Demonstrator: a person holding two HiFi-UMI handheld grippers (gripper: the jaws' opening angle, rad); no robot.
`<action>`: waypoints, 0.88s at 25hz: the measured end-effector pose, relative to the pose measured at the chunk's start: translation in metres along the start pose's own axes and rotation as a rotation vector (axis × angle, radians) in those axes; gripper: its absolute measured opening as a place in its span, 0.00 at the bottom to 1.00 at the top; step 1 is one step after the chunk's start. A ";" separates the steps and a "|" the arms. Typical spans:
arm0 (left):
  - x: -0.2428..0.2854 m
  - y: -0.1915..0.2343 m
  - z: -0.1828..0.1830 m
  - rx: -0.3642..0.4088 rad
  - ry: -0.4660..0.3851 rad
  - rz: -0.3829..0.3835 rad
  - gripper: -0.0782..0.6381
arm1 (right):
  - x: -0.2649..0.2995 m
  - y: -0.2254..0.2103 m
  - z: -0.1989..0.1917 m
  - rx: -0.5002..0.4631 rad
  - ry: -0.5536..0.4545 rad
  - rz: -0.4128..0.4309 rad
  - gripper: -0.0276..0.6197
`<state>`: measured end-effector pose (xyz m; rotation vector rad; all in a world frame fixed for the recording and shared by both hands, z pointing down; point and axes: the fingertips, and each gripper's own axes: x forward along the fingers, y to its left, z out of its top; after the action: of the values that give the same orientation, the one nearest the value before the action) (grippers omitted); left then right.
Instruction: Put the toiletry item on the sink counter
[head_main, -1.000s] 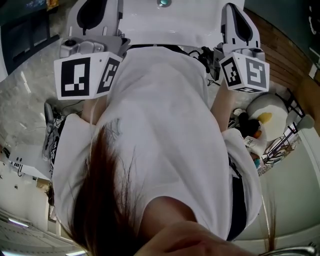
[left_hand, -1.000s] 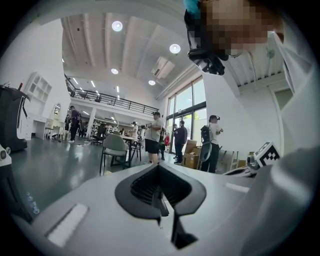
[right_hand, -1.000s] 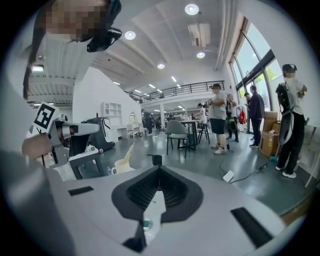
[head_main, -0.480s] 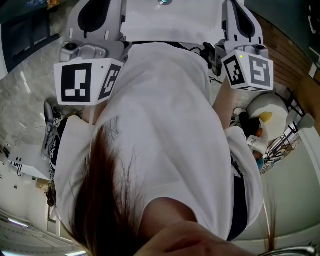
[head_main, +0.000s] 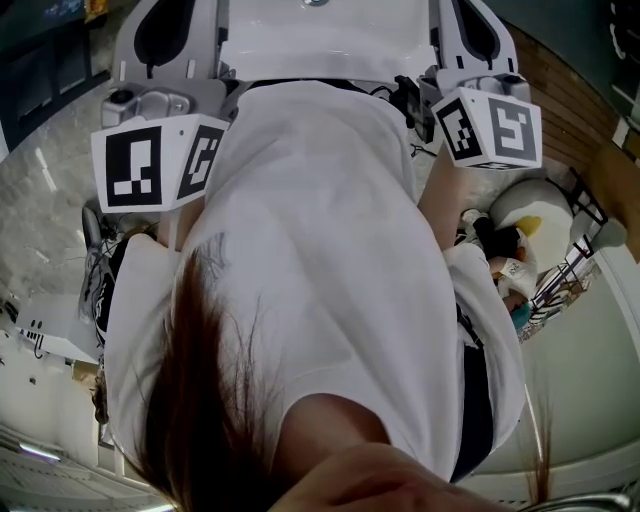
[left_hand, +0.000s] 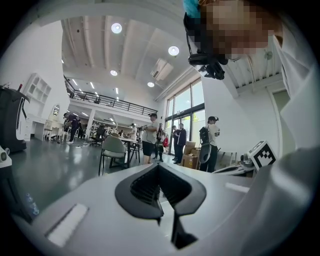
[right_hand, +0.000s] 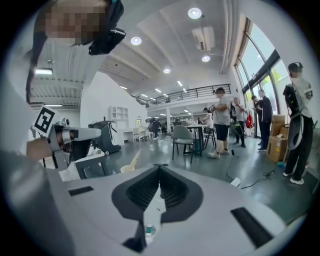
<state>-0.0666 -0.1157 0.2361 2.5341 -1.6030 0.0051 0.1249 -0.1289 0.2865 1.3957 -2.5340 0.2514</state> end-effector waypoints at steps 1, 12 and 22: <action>0.000 0.000 -0.001 0.001 0.002 0.001 0.12 | 0.000 0.000 0.000 0.000 -0.001 0.000 0.06; -0.001 -0.006 -0.002 0.002 0.005 0.002 0.12 | -0.004 -0.008 -0.004 0.004 -0.001 -0.008 0.06; 0.000 -0.008 -0.002 0.008 0.006 0.004 0.12 | -0.006 -0.011 -0.005 0.006 -0.001 -0.011 0.06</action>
<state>-0.0589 -0.1120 0.2366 2.5343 -1.6090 0.0189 0.1379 -0.1288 0.2905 1.4116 -2.5281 0.2560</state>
